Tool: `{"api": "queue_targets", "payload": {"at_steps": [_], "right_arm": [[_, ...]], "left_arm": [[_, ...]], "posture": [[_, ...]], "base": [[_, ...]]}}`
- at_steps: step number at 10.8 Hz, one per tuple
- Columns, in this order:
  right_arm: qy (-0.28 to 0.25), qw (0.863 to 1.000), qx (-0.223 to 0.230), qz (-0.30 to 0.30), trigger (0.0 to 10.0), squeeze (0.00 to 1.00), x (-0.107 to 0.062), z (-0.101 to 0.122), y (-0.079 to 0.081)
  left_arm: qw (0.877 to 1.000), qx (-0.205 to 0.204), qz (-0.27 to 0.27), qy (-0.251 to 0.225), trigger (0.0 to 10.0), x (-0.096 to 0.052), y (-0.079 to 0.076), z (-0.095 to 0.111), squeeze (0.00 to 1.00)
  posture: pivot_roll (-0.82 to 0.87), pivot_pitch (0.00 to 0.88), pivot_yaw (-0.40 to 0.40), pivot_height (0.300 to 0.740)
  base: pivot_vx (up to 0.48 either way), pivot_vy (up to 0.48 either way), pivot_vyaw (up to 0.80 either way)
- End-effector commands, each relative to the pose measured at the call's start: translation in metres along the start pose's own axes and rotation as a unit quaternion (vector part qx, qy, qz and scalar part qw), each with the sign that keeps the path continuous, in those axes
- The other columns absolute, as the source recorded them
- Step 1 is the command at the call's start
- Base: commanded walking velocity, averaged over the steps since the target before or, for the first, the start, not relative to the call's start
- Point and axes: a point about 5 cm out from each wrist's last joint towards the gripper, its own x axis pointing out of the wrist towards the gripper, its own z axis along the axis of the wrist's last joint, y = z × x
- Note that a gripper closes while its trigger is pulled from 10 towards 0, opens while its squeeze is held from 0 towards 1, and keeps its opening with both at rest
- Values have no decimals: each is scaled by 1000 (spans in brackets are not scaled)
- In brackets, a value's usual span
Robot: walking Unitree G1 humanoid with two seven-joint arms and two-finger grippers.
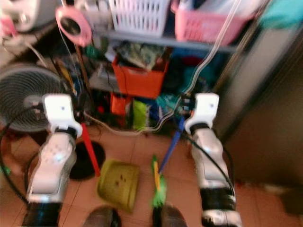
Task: Sweep floor
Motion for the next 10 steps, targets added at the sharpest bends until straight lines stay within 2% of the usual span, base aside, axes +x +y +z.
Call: {"api": "queue_targets", "payload": {"at_steps": [1,4,7,10], "right_arm": [[8,1000,-5,-3,10000,0,0,-2,-1],[12,1000,-7,-6,10000,0,1,-3,-4],[18,1000,-13,-7,10000,0,-1,-6,-6],[25,999,-24,-16,10000,0,-2,-9,-9]], "left_arm": [[1000,-3,5,-27,10000,1,0,12,0],[1000,-6,0,-25,10000,2,-4,11,0],[1000,-13,2,-22,10000,1,-6,8,0],[999,-30,-3,-34,10000,9,-13,25,0]], "posture": [[34,61,-27,740],[29,58,-29,740],[25,67,-30,740],[52,83,-22,740]], "base": [[-296,0,0],[-263,0,0],[0,0,0],[0,0,0]]}}
